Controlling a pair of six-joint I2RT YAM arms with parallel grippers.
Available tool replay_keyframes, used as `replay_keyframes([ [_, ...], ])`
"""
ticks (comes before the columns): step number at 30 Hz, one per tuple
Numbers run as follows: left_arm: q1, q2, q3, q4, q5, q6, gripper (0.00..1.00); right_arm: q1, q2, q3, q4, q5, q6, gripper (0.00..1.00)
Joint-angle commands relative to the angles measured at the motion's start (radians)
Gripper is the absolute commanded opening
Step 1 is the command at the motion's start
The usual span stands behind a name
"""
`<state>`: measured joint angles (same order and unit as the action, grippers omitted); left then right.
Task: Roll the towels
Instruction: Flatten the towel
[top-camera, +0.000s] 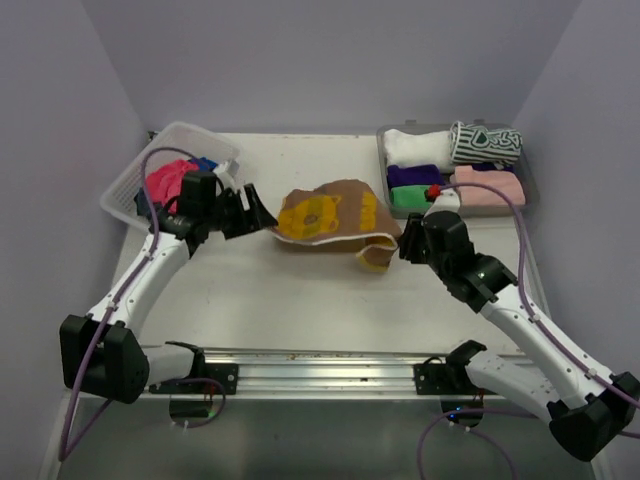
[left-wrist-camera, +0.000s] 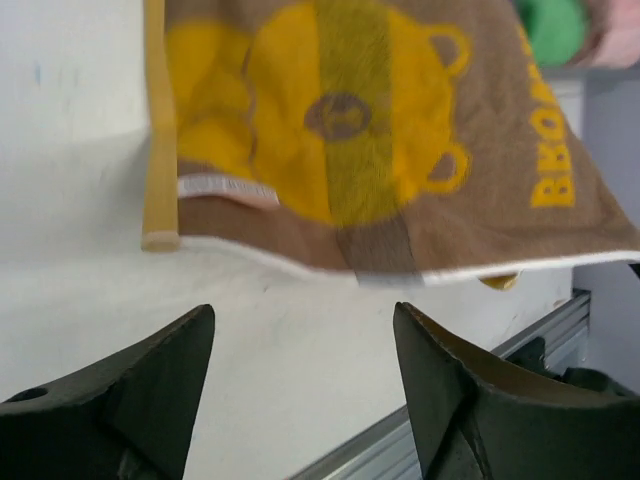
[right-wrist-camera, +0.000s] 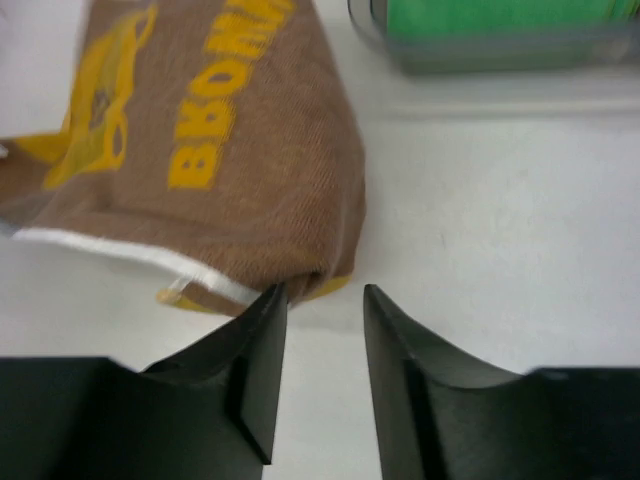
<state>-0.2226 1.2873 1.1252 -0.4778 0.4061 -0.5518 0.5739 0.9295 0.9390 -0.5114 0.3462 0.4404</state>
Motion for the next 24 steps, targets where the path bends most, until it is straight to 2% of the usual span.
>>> replay_keyframes([
  [1,0.008,-0.054,-0.263,0.047,-0.029,-0.053,0.77,0.004,-0.034,-0.156,-0.052,-0.127,0.084,0.44],
  [4,0.008,-0.092,-0.298,-0.002,-0.068,-0.045,0.78,0.004,-0.055,-0.189,-0.102,-0.115,0.121,0.64],
  [5,0.008,-0.098,-0.289,-0.013,-0.085,-0.031,0.78,0.006,-0.064,-0.184,-0.12,-0.101,0.13,0.66],
  [9,0.008,-0.074,-0.213,-0.088,-0.254,-0.02,0.73,0.004,-0.051,-0.157,-0.167,-0.062,0.161,0.67],
  [11,0.006,-0.027,-0.203,-0.105,-0.279,-0.031,0.7,0.004,-0.037,-0.157,-0.167,-0.067,0.179,0.68],
  [15,0.0,0.055,-0.222,-0.061,-0.271,-0.042,0.71,0.004,-0.017,-0.184,-0.139,-0.092,0.233,0.67],
  [20,-0.064,0.193,-0.165,-0.045,-0.348,-0.082,0.72,0.004,-0.018,-0.21,-0.134,-0.108,0.254,0.67],
  [24,-0.141,0.289,-0.131,-0.035,-0.429,-0.12,0.67,0.004,-0.026,-0.209,-0.154,-0.096,0.261,0.67],
])
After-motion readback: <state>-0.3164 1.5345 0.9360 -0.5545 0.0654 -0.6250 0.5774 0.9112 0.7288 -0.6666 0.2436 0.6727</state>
